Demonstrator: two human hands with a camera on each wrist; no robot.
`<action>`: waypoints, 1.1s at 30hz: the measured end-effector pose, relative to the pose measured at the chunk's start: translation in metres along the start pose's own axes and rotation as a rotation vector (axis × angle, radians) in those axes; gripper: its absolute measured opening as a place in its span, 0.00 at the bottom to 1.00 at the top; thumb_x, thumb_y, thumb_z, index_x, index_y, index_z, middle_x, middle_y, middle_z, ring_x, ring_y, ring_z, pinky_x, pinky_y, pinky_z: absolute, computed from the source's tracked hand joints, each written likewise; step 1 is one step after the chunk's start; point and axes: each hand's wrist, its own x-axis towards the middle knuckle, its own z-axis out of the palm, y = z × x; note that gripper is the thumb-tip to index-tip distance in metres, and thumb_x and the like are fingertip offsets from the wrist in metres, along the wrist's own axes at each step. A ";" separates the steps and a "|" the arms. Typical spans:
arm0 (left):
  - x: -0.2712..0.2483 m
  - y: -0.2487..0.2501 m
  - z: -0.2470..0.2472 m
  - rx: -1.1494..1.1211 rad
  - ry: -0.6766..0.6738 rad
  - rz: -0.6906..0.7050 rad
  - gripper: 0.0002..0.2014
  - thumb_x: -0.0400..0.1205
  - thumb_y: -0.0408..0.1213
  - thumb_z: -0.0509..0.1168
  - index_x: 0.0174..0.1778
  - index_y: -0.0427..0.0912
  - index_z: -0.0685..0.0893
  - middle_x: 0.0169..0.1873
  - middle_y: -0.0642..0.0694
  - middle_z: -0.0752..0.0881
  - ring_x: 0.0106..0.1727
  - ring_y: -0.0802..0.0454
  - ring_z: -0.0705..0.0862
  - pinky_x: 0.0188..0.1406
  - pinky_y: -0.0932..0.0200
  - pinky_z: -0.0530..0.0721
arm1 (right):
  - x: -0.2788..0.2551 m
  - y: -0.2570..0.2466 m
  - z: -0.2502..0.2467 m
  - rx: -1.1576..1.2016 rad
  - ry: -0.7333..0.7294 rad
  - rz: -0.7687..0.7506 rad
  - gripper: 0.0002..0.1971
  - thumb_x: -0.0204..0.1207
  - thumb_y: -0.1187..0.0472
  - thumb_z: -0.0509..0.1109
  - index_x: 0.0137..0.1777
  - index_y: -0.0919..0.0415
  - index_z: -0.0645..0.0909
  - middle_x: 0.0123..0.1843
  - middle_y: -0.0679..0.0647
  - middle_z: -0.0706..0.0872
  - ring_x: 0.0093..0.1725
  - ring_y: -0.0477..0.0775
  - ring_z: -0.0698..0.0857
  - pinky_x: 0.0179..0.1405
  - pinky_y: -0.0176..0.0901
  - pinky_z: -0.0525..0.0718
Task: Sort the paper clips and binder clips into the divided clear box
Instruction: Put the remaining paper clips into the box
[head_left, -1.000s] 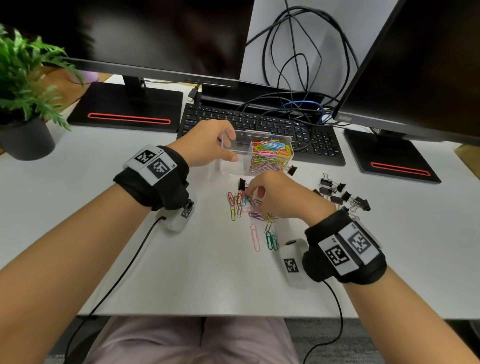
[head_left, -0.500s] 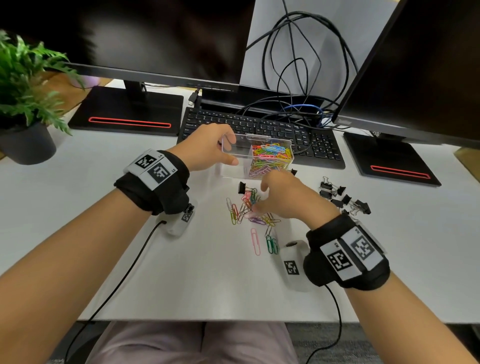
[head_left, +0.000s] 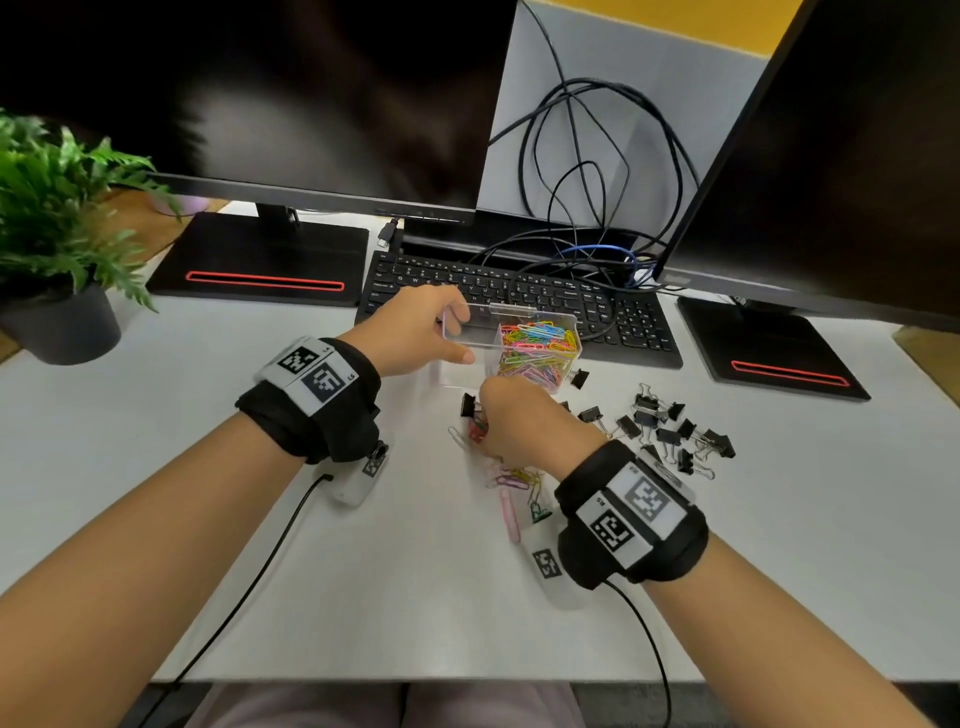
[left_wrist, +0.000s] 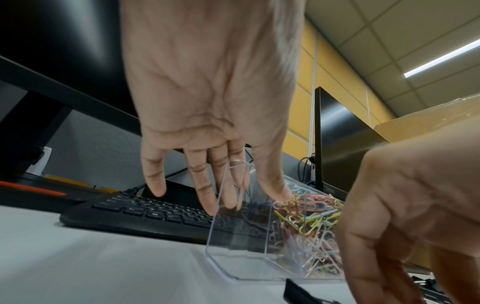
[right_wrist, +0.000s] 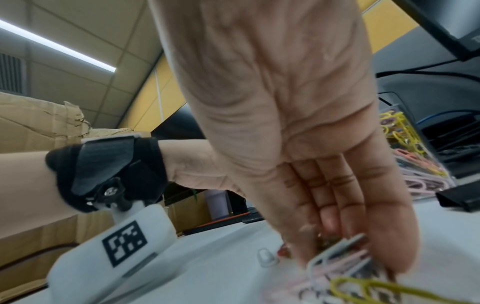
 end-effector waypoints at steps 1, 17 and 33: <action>0.000 0.000 0.000 0.004 0.000 0.002 0.21 0.73 0.42 0.79 0.59 0.45 0.81 0.50 0.49 0.85 0.46 0.50 0.81 0.49 0.55 0.81 | 0.001 0.001 0.001 -0.009 0.015 0.002 0.05 0.78 0.69 0.64 0.42 0.63 0.72 0.46 0.58 0.72 0.46 0.58 0.74 0.42 0.45 0.71; 0.001 -0.001 0.000 0.009 -0.014 -0.014 0.21 0.72 0.44 0.79 0.59 0.47 0.81 0.50 0.50 0.85 0.50 0.46 0.84 0.57 0.44 0.84 | -0.009 0.053 -0.037 0.413 0.275 0.059 0.03 0.71 0.71 0.76 0.41 0.64 0.90 0.32 0.51 0.86 0.30 0.51 0.86 0.30 0.37 0.87; 0.001 -0.001 0.000 0.012 -0.023 -0.010 0.21 0.73 0.44 0.78 0.60 0.47 0.81 0.50 0.49 0.85 0.52 0.47 0.83 0.58 0.45 0.84 | 0.037 0.078 -0.065 0.481 0.463 0.202 0.03 0.69 0.67 0.79 0.41 0.62 0.88 0.46 0.59 0.89 0.46 0.57 0.89 0.45 0.52 0.90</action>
